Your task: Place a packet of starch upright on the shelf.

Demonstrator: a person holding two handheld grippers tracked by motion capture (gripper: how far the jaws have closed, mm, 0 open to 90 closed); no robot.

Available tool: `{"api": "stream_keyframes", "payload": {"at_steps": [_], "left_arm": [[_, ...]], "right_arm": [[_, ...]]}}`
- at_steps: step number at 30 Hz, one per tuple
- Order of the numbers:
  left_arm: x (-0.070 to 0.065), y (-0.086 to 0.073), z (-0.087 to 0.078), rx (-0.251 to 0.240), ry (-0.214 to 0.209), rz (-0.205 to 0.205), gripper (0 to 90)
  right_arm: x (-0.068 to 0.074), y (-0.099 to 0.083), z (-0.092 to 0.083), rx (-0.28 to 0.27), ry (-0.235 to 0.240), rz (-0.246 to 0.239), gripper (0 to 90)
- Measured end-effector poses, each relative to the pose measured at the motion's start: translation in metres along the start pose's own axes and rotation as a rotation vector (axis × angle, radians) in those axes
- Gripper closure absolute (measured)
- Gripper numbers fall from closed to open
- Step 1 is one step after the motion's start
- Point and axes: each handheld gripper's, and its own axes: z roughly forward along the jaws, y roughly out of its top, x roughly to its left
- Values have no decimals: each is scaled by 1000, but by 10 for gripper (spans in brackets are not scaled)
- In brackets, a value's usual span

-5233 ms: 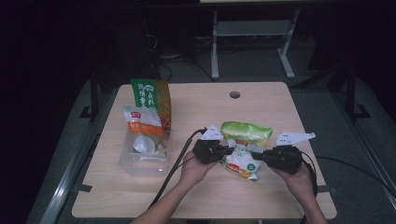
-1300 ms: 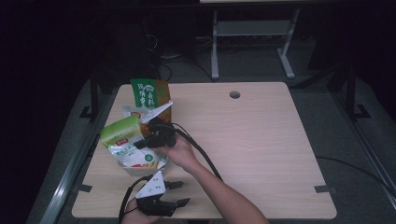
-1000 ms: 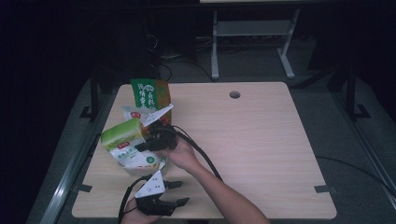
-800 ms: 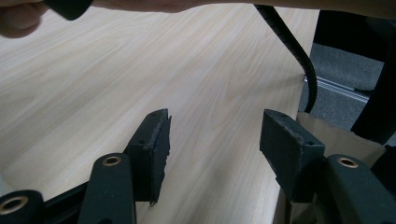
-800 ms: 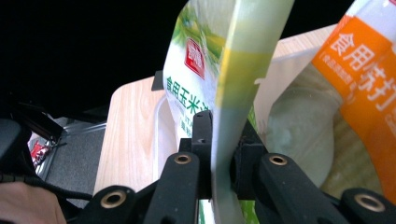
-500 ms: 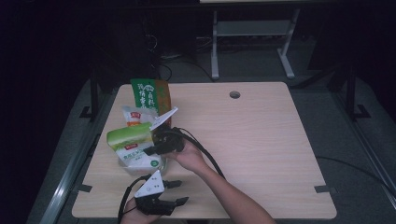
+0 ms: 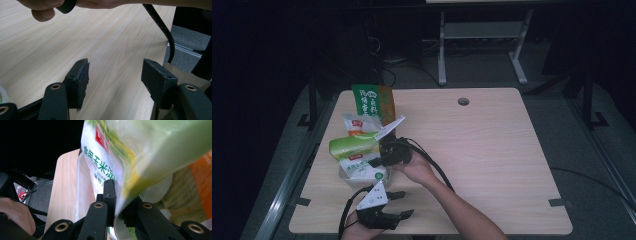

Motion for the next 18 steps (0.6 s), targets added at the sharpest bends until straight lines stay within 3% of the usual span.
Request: {"api": "stream_keyframes", "payload": {"at_steps": [4, 18], "left_arm": [[1, 0, 0, 6, 2, -4, 368], [4, 1, 2, 16, 10, -13, 333]], "right_arm": [[0, 0, -2, -2, -11, -14, 746], [-3, -9, -31, -39, -9, 31, 552]]}}
